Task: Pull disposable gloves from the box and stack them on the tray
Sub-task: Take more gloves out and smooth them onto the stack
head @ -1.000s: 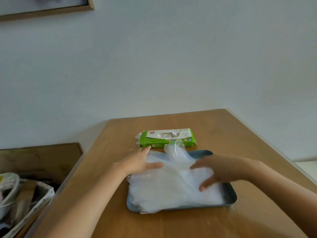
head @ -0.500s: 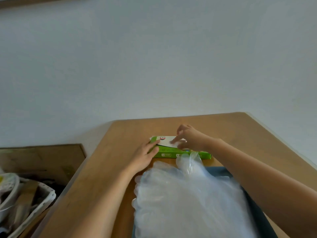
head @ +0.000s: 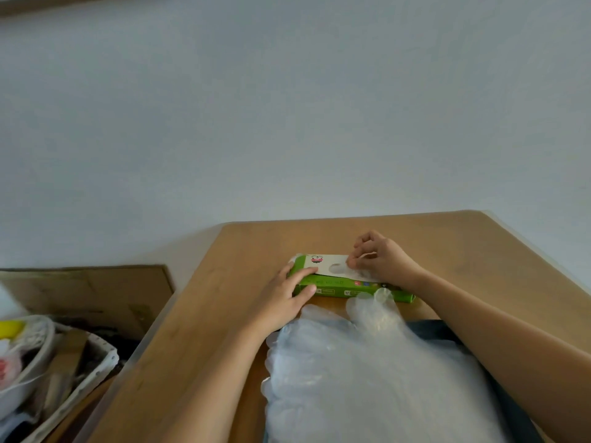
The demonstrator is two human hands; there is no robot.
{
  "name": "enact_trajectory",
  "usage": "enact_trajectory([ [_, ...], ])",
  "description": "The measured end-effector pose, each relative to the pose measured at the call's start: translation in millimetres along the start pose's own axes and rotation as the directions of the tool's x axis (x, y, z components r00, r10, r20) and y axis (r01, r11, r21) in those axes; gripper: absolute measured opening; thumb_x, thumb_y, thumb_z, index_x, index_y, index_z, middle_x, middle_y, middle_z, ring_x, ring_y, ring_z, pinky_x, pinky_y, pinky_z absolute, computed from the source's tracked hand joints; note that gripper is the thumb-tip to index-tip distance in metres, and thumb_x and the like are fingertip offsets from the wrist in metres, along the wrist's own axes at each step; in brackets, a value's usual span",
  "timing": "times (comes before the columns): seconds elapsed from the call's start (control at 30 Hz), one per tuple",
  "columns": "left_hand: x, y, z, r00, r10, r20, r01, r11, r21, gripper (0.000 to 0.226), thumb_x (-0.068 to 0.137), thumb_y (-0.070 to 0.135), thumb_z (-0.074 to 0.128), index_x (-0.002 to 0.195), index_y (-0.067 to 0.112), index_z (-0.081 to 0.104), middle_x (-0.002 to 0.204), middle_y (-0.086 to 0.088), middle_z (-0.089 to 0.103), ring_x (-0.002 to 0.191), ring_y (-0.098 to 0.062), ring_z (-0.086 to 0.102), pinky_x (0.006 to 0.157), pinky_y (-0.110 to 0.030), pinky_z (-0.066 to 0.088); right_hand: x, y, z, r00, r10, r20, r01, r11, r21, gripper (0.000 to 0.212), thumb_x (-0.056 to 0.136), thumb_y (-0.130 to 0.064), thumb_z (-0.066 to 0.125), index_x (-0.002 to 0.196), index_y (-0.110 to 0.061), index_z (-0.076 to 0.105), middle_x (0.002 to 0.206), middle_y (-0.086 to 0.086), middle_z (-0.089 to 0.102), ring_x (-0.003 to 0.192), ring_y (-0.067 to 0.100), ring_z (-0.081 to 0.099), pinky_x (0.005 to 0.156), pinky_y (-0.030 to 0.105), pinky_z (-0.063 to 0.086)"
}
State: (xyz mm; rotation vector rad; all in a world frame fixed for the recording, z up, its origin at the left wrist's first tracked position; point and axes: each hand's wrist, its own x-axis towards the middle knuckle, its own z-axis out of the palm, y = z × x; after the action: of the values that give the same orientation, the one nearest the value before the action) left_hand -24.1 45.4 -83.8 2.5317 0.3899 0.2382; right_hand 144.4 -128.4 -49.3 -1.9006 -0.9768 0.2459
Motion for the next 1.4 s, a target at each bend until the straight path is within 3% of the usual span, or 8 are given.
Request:
enact_trajectory([
  [0.2, -1.6, 3.2, -2.9, 1.0, -0.007, 0.015, 0.008, 0.999, -0.043, 0.038, 0.097, 0.046, 0.044, 0.135, 0.045, 0.044, 0.156, 0.0, 0.019, 0.144, -0.017, 0.018, 0.115, -0.037, 0.023, -3.2, -2.3, -2.0, 0.991, 0.132, -0.012, -0.12, 0.938, 0.326, 0.017, 0.086, -0.007, 0.067, 0.07, -0.011, 0.063, 0.093, 0.004, 0.047, 0.082, 0.018, 0.053, 0.072, 0.023, 0.048],
  [0.37, -2.0, 3.5, -5.3, 0.999, -0.011, 0.037, 0.014, 0.998, -0.067, 0.038, 0.096, 0.047, 0.046, 0.134, 0.043, 0.047, 0.152, 0.004, 0.023, 0.142, -0.014, 0.021, 0.114, -0.032, 0.022, -4.7, -1.8, -16.1, 0.968, 0.248, 0.025, -0.177, 0.614, 0.769, 0.014, 0.096, -0.012, 0.052, 0.085, -0.011, 0.06, 0.094, 0.002, 0.057, 0.101, 0.019, 0.057, 0.094, 0.037, 0.047],
  [0.53, -3.1, 4.3, -6.2, 1.0, -0.017, 0.021, 0.019, 0.996, -0.084, 0.033, 0.094, 0.049, 0.049, 0.127, 0.048, 0.05, 0.145, 0.003, 0.029, 0.138, -0.016, 0.028, 0.114, -0.035, 0.026, -10.4, -10.2, -21.9, 0.996, -0.085, -0.033, 0.085, 0.996, -0.006, 0.015, 0.082, -0.014, 0.073, 0.086, -0.027, 0.068, 0.101, -0.007, 0.062, 0.093, 0.007, 0.058, 0.086, 0.018, 0.044],
  [0.63, -5.0, 5.0, -5.4, 1.0, -0.01, -0.018, 0.007, 0.993, -0.116, 0.021, 0.091, 0.05, 0.054, 0.11, 0.058, 0.05, 0.127, 0.005, 0.038, 0.126, -0.016, 0.04, 0.109, -0.035, 0.034, -12.2, -20.1, -10.3, 0.864, -0.445, 0.237, 0.5, 0.694, -0.518, 0.017, 0.081, -0.018, 0.074, 0.095, -0.028, 0.074, 0.105, -0.006, 0.056, 0.096, 0.009, 0.047, 0.078, 0.018, 0.04],
  [0.7, -6.4, 5.7, -4.2, 0.999, -0.011, -0.039, 0.007, 0.995, -0.104, 0.018, 0.09, 0.051, 0.055, 0.107, 0.057, 0.052, 0.118, 0.005, 0.04, 0.116, -0.016, 0.045, 0.103, -0.034, 0.039, -10.1, -21.3, -2.2, 0.809, -0.42, 0.412, 0.585, 0.506, -0.633, 0.026, 0.085, -0.018, 0.069, 0.11, -0.028, 0.071, 0.109, -0.001, 0.054, 0.102, 0.017, 0.044, 0.081, 0.029, 0.043],
  [0.8, -7.5, 6.5, -5.4, 0.998, -0.008, -0.06, 0.002, 0.996, -0.092, 0.018, 0.09, 0.048, 0.057, 0.108, 0.046, 0.057, 0.114, 0.005, 0.043, 0.107, -0.013, 0.048, 0.097, -0.031, 0.041, -3.2, -20.0, -3.0, 0.865, -0.222, 0.45, 0.497, 0.507, -0.705, 0.032, 0.09, -0.027, 0.063, 0.121, -0.036, 0.064, 0.113, -0.002, 0.049, 0.106, 0.017, 0.038, 0.09, 0.03, 0.035],
  [1.17, -5.3, 8.0, -6.7, 0.996, -0.031, -0.081, 0.025, 0.997, -0.075, 0.018, 0.084, 0.05, 0.064, 0.096, 0.042, 0.053, 0.107, 0.006, 0.045, 0.098, -0.011, 0.048, 0.079, -0.024, 0.037, -13.6, -8.9, -12.4, 0.996, -0.046, 0.075, 0.048, 0.998, -0.03, 0.019, 0.093, -0.01, 0.058, 0.076, -0.018, 0.059, 0.093, -0.001, 0.05, 0.072, 0.008, 0.05, 0.067, 0.014, 0.04],
  [1.4, -6.1, 10.9, -10.7, 0.999, -0.03, 0.036, 0.032, 0.999, -0.031, 0.04, 0.088, 0.054, 0.056, 0.127, 0.051, 0.048, 0.113, 0.004, 0.041, 0.11, -0.013, 0.037, 0.09, -0.028, 0.033, -12.1, -26.1, -35.3, 0.999, 0.043, 0.018, -0.043, 0.71, 0.702, 0.026, 0.099, -0.009, 0.04, 0.075, -0.011, 0.049, 0.069, -0.001, 0.053, 0.061, 0.01, 0.05, 0.063, 0.024, 0.038],
])
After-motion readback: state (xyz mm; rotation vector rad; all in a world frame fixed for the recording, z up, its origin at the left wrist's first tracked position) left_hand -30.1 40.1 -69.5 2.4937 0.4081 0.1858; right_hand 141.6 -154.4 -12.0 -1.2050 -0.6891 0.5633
